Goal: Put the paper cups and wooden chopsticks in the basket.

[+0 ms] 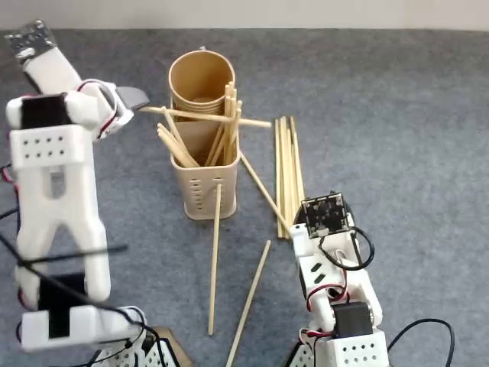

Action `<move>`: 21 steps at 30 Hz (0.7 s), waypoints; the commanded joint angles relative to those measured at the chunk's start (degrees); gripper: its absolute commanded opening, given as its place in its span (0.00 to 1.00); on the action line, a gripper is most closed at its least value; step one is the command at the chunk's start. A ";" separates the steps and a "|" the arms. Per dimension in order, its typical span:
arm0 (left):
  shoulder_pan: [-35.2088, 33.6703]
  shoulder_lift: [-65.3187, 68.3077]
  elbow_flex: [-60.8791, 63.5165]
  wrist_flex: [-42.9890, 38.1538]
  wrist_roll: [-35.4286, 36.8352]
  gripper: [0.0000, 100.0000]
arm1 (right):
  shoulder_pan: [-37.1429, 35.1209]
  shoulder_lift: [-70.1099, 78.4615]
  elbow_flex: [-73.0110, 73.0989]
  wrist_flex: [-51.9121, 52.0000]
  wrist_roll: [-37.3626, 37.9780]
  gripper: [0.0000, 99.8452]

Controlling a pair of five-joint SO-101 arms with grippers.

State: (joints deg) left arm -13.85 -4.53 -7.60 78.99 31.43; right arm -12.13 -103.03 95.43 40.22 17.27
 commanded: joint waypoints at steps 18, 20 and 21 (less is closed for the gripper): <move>6.37 0.22 -17.01 -1.67 -4.84 0.05 | 0.66 0.22 7.96 -1.54 0.53 0.16; 6.46 0.22 -20.44 6.59 -4.84 0.15 | 0.66 0.22 7.96 -1.54 0.53 0.16; 6.46 0.22 -22.73 11.52 -4.84 0.21 | 0.66 0.22 7.96 -1.54 0.53 0.16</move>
State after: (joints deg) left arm -8.31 -3.65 -24.22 80.04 27.38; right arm -12.13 -103.03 95.43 40.22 17.27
